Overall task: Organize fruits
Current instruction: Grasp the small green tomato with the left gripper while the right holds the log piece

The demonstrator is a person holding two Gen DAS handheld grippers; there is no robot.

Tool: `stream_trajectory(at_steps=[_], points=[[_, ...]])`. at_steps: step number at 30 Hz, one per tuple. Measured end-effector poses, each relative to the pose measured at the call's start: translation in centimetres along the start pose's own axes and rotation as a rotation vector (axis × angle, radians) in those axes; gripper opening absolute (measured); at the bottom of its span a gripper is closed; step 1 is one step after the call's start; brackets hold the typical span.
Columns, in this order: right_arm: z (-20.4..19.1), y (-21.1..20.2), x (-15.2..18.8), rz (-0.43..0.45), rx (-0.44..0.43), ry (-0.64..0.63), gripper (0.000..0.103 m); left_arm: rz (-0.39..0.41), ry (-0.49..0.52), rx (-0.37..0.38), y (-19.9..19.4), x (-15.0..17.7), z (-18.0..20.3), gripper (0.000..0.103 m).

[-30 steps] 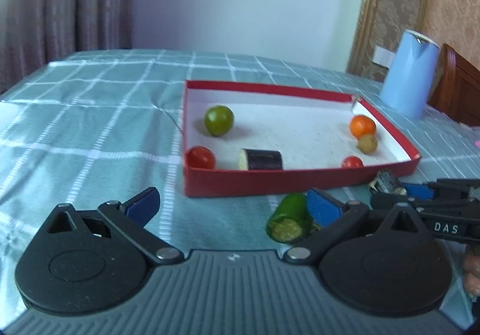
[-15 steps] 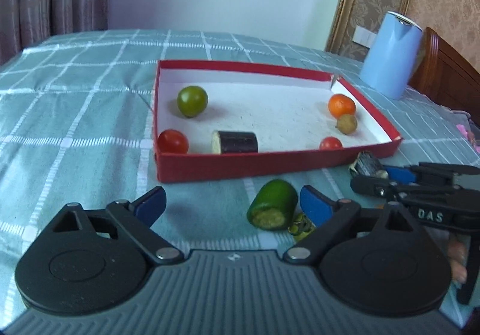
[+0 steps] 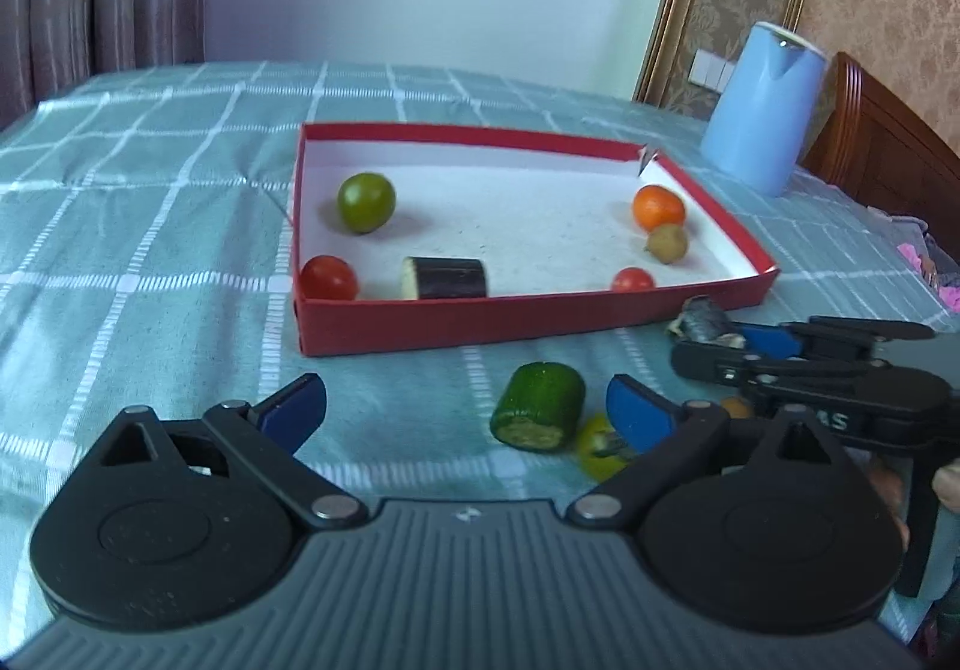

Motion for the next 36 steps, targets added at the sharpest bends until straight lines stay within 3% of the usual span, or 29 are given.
stream_trajectory(at_steps=[3,8,13,16,21,36], points=[[0.0,0.0,0.0,0.0,0.0,0.0,0.038,0.052,0.056,-0.034,-1.3,0.9,1.7,0.094],[0.0,0.0,0.0,0.002,0.004,-0.004,0.038,0.119,0.228,-0.079,-2.6,2.7,5.9,0.093],[0.1,-0.1,0.0,0.007,0.013,0.006,0.038,0.066,0.365,-0.095,-0.7,3.7,9.2,0.085],[0.3,-0.1,-0.1,0.009,0.017,0.009,0.038,0.051,0.359,-0.09,0.4,3.8,9.7,0.076],[0.1,-0.1,0.0,0.009,0.016,0.002,0.038,0.02,0.294,-0.09,1.2,4.2,8.6,0.043],[0.0,-0.2,0.0,0.013,0.015,-0.008,0.038,0.016,0.316,-0.109,2.0,4.0,8.9,0.046]])
Point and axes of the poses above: each gripper's, at about its wrist camera, not at the fingertips, and y roughly the way its jaws point, z to its right, x to its underside, the point moved 4 cm from there along y, roughly the way its jaws point, and after that the axes turned 15 degrees about x, right-handed, at the moved point
